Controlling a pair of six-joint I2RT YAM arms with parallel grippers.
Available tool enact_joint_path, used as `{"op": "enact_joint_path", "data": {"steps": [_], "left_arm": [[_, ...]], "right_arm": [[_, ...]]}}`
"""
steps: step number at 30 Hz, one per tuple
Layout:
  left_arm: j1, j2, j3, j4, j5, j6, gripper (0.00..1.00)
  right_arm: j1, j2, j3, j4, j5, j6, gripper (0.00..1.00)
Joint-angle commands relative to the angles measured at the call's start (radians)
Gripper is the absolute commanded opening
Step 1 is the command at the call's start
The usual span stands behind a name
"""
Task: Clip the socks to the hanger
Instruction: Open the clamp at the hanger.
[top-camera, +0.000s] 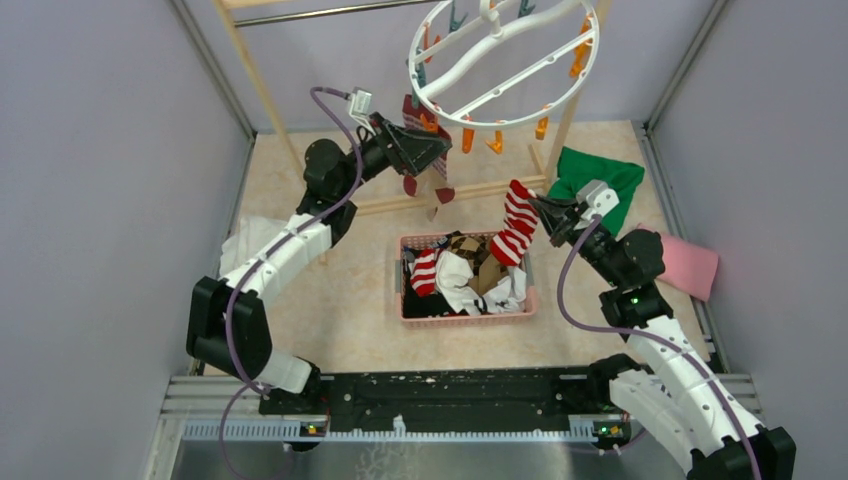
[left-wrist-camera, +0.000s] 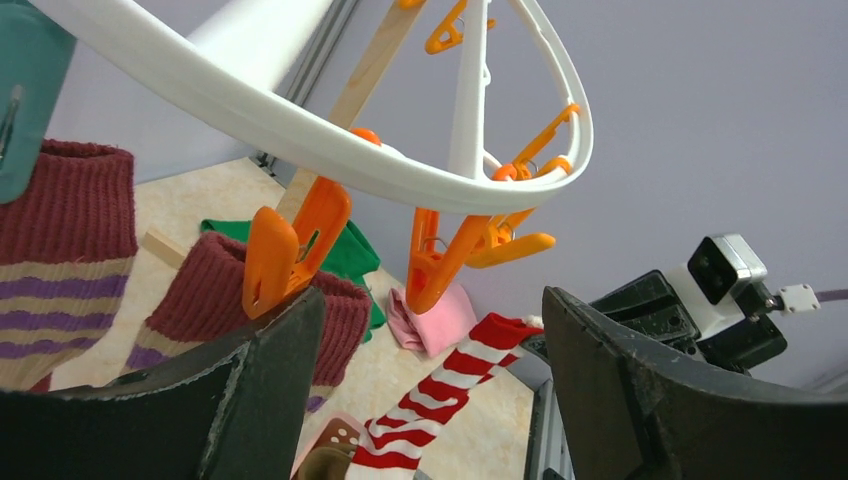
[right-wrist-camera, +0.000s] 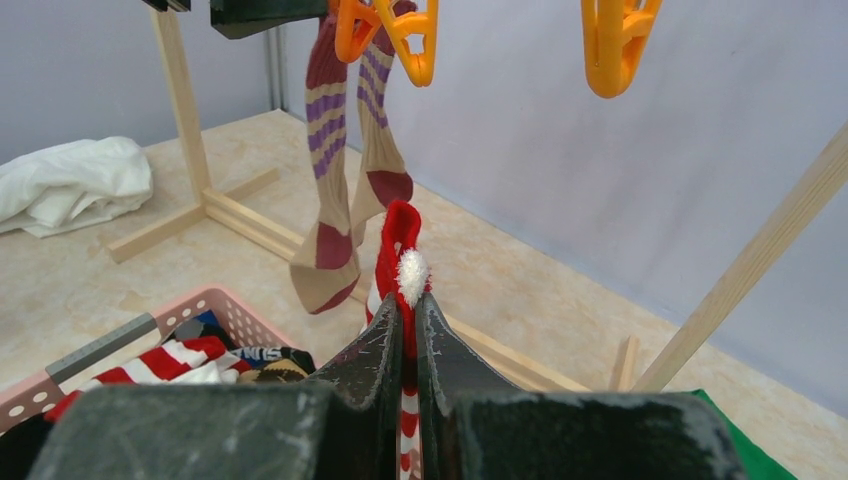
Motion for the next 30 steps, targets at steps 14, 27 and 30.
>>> {"op": "enact_joint_path", "data": {"steps": [14,27,30], "left_arm": [[0.043,0.015,0.022,0.274,0.301,-0.171,0.82],[0.022,0.184,0.117,0.359,0.346,-0.176,0.82],[0.022,0.232,0.152,0.379,0.348,-0.164,0.82]], "right_arm": [[-0.008,-0.014,0.014,0.027,-0.011,-0.010,0.00],[-0.008,0.005,0.019,0.035,-0.020,-0.011,0.00],[-0.008,0.005,0.021,0.030,-0.016,-0.015,0.00]]}}
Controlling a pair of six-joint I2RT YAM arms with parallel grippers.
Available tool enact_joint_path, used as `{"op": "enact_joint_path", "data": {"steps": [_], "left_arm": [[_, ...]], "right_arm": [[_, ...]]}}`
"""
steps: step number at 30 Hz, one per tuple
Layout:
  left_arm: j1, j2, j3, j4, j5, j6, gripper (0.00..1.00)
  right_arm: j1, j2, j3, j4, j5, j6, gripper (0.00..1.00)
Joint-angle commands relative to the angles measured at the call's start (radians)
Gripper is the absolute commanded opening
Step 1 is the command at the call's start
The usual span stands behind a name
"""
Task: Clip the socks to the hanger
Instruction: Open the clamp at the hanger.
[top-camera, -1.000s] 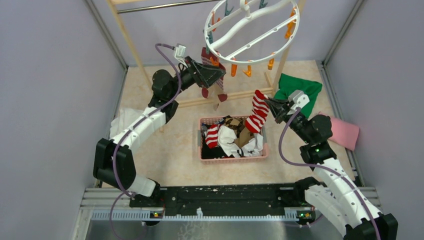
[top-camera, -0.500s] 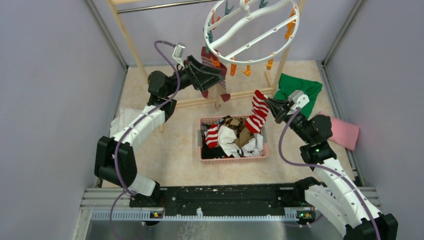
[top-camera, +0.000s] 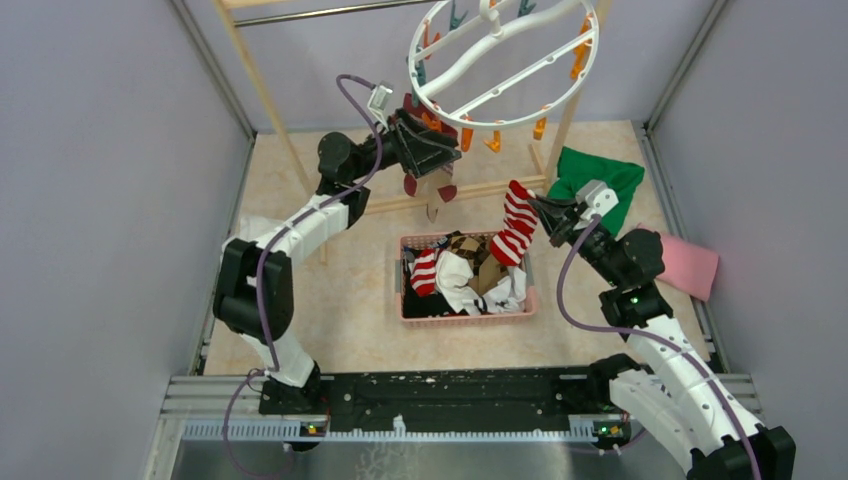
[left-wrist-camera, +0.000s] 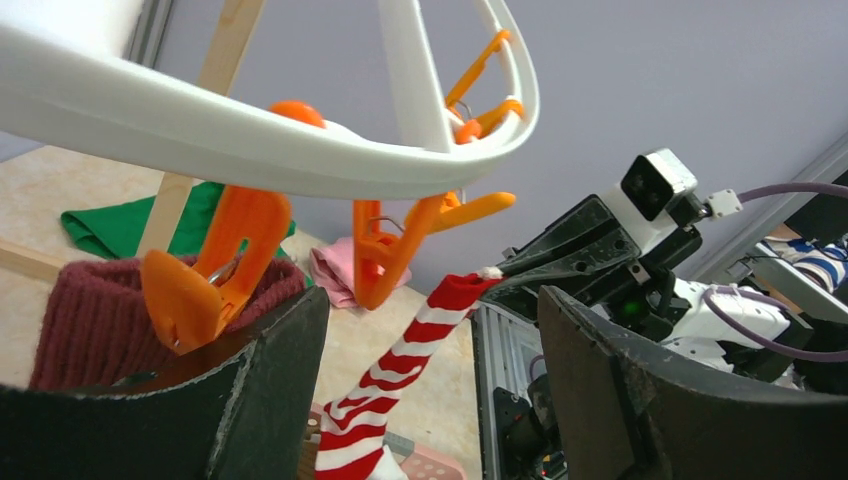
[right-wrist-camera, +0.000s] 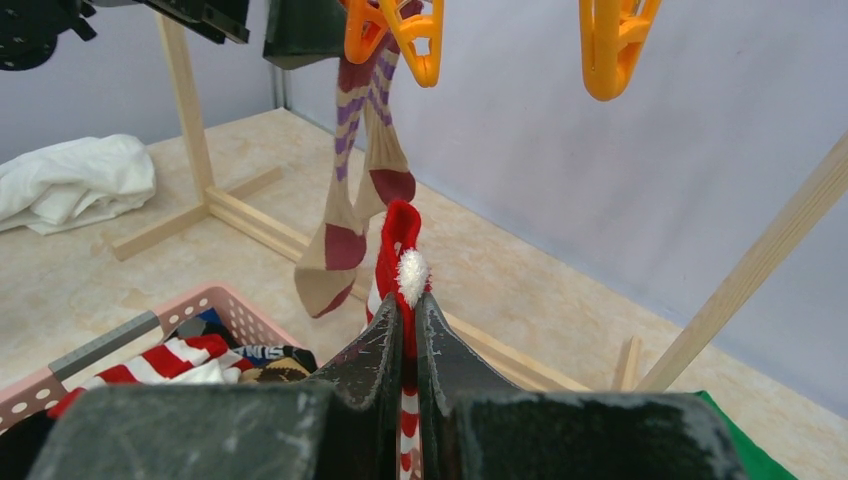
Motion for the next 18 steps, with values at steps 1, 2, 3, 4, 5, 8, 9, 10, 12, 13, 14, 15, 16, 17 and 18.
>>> {"op": "enact_joint_path", "data": {"steps": [1,2,3,4,5,8,9,10,12,13,14,15,16,17,18], "left_arm": [[-0.005,0.053,0.079,0.094,0.028,0.024,0.82],[-0.005,0.063,0.090,0.096,0.027,0.037,0.82],[-0.005,0.071,0.099,0.096,0.025,0.047,0.83],[-0.005,0.078,0.107,0.100,0.022,0.054,0.83],[-0.005,0.086,0.114,0.105,0.017,0.061,0.83],[-0.006,0.110,0.138,0.128,0.011,0.057,0.83],[-0.007,0.119,0.147,0.137,0.011,0.049,0.83],[-0.006,0.129,0.155,0.154,0.011,0.036,0.83],[-0.006,0.145,0.171,0.180,0.009,0.011,0.83],[-0.008,0.151,0.177,0.182,0.008,0.006,0.83],[-0.009,0.154,0.183,0.182,0.008,0.007,0.83],[-0.010,0.158,0.188,0.181,0.007,0.007,0.82],[-0.011,0.162,0.193,0.181,0.005,0.005,0.82],[-0.011,0.165,0.197,0.181,0.004,0.002,0.82],[-0.013,0.170,0.201,0.181,0.003,-0.002,0.82]], "right_arm": [[-0.008,0.001,0.020,0.027,-0.007,-0.016,0.00],[-0.008,0.000,0.021,0.025,-0.005,-0.017,0.00],[-0.007,-0.003,0.020,0.022,-0.004,-0.019,0.00],[-0.007,-0.004,0.019,0.021,-0.003,-0.018,0.00],[-0.007,-0.005,0.019,0.020,-0.003,-0.020,0.00],[-0.008,-0.005,0.019,0.017,0.001,-0.022,0.00],[-0.008,-0.005,0.019,0.017,0.002,-0.023,0.00],[-0.009,-0.004,0.020,0.017,0.002,-0.023,0.00],[-0.011,-0.004,0.019,0.017,0.002,-0.023,0.00],[-0.010,-0.003,0.019,0.018,0.002,-0.023,0.00],[-0.010,-0.003,0.018,0.018,0.001,-0.024,0.00],[-0.011,-0.003,0.018,0.020,0.000,-0.023,0.00],[-0.010,-0.003,0.018,0.020,0.000,-0.023,0.00],[-0.010,-0.003,0.018,0.020,-0.001,-0.023,0.00],[-0.010,-0.003,0.019,0.021,0.000,-0.023,0.00]]}}
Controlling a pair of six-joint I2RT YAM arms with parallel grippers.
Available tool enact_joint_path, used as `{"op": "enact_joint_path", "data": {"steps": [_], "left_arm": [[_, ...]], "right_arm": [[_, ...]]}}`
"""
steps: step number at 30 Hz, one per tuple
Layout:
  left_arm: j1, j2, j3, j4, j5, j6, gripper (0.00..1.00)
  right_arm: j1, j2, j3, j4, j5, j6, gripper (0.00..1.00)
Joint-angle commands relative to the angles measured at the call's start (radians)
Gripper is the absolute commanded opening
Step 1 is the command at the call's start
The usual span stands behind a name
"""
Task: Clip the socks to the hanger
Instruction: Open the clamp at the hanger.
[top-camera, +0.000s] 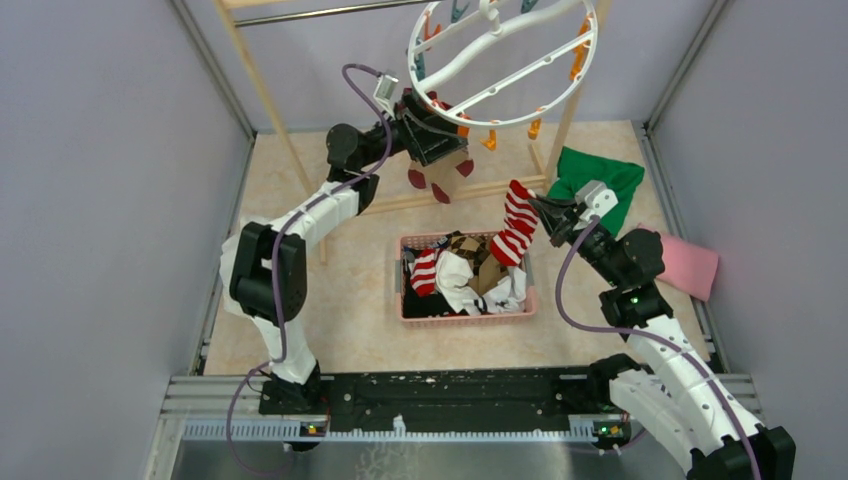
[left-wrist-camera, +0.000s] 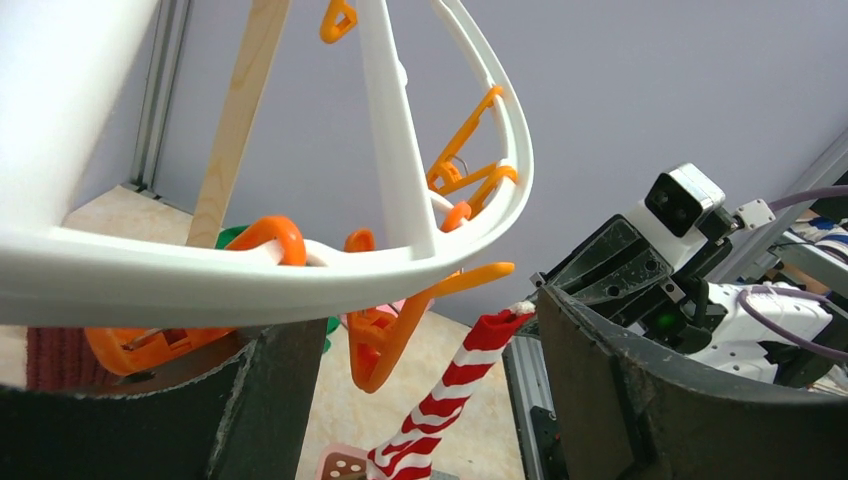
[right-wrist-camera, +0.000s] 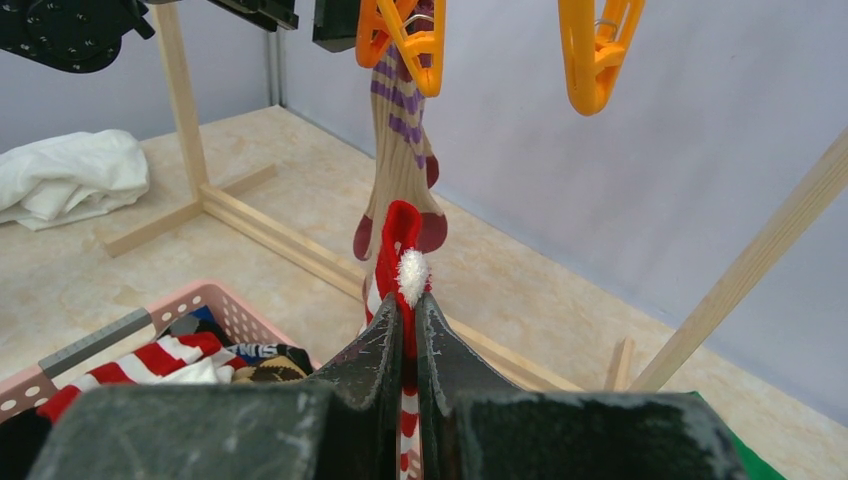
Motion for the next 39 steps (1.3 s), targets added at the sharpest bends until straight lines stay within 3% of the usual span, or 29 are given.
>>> {"op": "enact_joint_path", "data": {"steps": [1,19,39], "left_arm": [[-0.010,0.023,0.056,0.084,-0.007,-0.018,0.82],[-0.022,0.093,0.127,0.152,-0.008,-0.098,0.71],[-0.031,0.112,0.138,0.187,-0.064,-0.162,0.48]], "right_arm": [[-0.009,-0.002,0.017,0.023,-0.001,-0.006,0.00],[-0.012,-0.010,0.017,0.020,0.001,-0.006,0.00],[-0.012,-0.013,0.010,0.018,-0.003,-0.006,0.00]]}}
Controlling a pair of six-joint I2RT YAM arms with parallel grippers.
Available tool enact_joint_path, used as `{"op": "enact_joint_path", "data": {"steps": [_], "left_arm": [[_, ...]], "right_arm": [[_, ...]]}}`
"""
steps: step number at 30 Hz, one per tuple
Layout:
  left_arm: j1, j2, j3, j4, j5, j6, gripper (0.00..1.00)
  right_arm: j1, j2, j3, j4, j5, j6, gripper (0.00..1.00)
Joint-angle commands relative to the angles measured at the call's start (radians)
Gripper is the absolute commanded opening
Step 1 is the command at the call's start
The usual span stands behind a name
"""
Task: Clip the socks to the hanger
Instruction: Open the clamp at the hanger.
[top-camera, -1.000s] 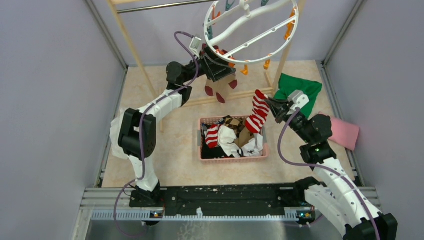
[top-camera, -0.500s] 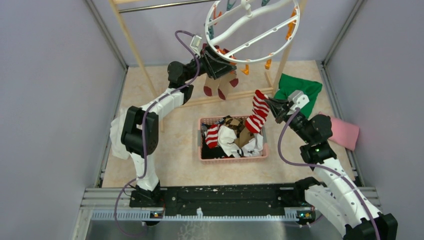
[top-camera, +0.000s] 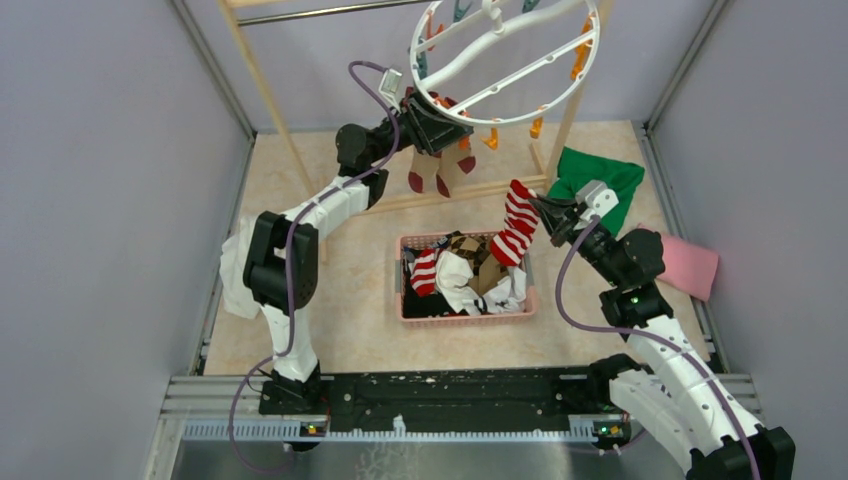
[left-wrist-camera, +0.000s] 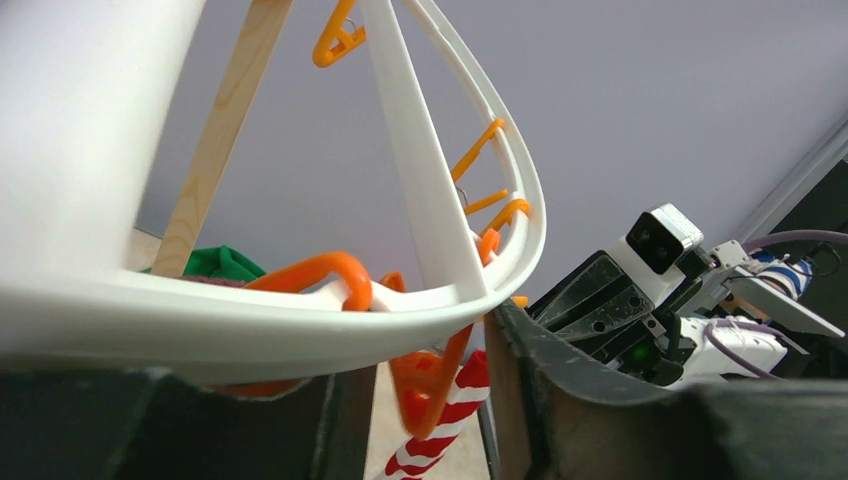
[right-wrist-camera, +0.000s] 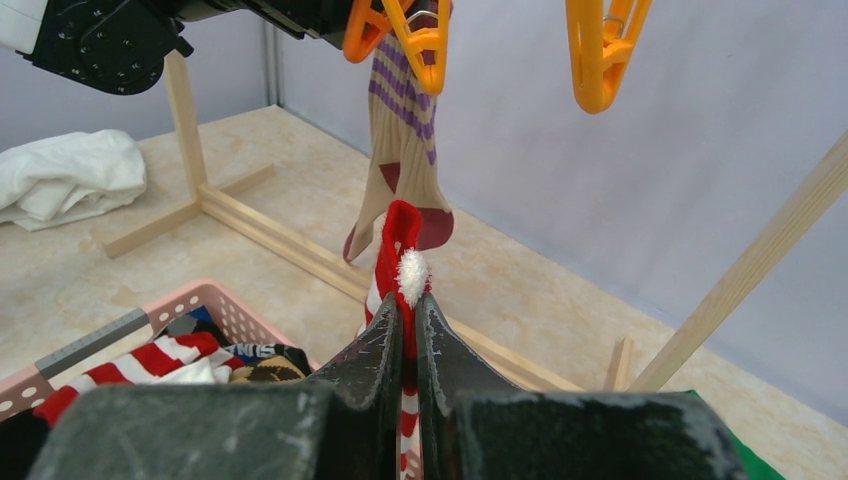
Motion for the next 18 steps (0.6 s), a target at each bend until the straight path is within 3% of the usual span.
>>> {"op": "enact_joint_path", "data": {"steps": [1,15,18], "left_arm": [[-0.013,0.004,0.047,0.076,-0.029,-0.018,0.45],[-0.016,-0.003,0.047,0.050,-0.037,-0.031,0.00],[-0.016,-0.008,0.043,0.049,-0.038,-0.030,0.00]], "right_arm": [[-0.008,-0.012,0.009,0.018,-0.003,-0.006,0.00],[-0.008,-0.018,0.007,0.020,-0.026,-0.007,0.00],[-0.009,-0.016,0.010,0.025,-0.054,-0.006,0.00]]}}
